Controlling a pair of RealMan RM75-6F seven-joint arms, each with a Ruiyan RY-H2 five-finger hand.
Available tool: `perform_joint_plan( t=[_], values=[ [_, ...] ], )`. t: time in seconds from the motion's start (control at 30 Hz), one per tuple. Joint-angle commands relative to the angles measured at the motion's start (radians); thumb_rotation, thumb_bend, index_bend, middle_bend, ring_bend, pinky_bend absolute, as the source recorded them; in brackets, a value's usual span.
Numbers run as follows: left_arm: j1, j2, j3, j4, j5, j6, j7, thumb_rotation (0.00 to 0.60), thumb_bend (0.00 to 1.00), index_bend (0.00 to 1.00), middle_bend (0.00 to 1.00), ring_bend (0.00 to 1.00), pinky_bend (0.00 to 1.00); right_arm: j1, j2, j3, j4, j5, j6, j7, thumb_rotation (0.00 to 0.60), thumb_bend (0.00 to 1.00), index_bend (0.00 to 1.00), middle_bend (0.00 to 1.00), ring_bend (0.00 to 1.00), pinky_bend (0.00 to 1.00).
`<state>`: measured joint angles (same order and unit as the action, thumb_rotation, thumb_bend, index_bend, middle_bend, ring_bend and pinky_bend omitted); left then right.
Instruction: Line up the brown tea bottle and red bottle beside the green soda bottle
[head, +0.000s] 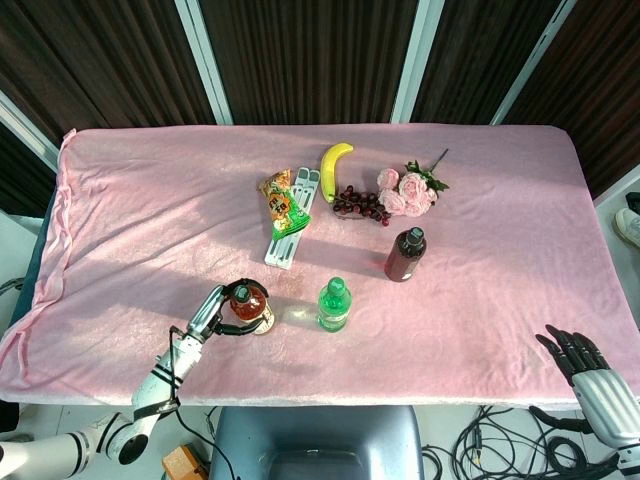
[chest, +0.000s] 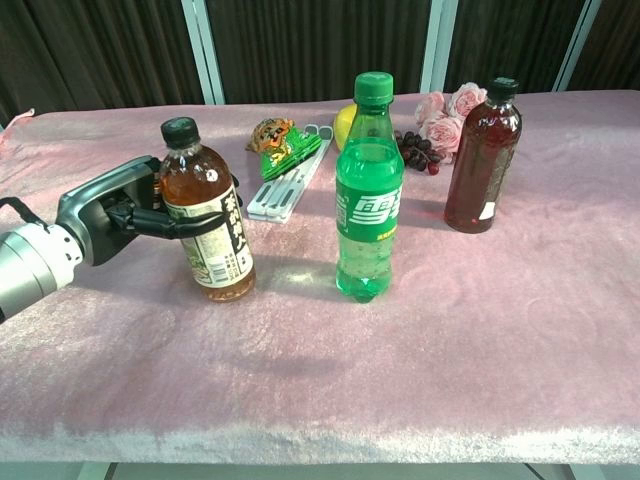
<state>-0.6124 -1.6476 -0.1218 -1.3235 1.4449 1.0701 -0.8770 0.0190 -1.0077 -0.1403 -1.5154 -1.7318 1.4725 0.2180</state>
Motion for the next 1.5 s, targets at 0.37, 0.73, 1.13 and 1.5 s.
perform_joint_plan(
  t=[0.37, 0.73, 1.13, 1.5],
  values=[
    [-0.048, -0.141, -0.087, -0.029, -0.088, -0.012, 0.214, 0.6, 0.54, 0.74, 0.72, 0.45, 0.36, 0.013, 0.0, -0.011, -0.002, -0.01, -0.026, -0.003, 0.6, 0.28, 0.0, 0.0, 0.0, 0.1],
    [-0.079, -0.244, -0.128, 0.087, -0.135, -0.043, 0.251, 0.6, 0.54, 0.74, 0.72, 0.44, 0.35, 0.014, 0.006, -0.019, 0.008, -0.019, -0.019, 0.023, 0.6, 0.28, 0.0, 0.0, 0.0, 0.1],
    [-0.062, -0.231, -0.105, 0.048, -0.1, -0.028, 0.257, 0.6, 0.53, 0.74, 0.72, 0.44, 0.33, 0.018, 0.005, -0.02, 0.004, -0.017, -0.027, 0.017, 0.6, 0.28, 0.0, 0.0, 0.0, 0.1],
    [-0.059, -0.253, -0.088, 0.074, -0.089, -0.036, 0.261, 0.6, 0.53, 0.74, 0.71, 0.41, 0.31, 0.016, 0.008, -0.022, 0.007, -0.021, -0.014, 0.028, 0.6, 0.28, 0.0, 0.0, 0.0, 0.11]
  ],
)
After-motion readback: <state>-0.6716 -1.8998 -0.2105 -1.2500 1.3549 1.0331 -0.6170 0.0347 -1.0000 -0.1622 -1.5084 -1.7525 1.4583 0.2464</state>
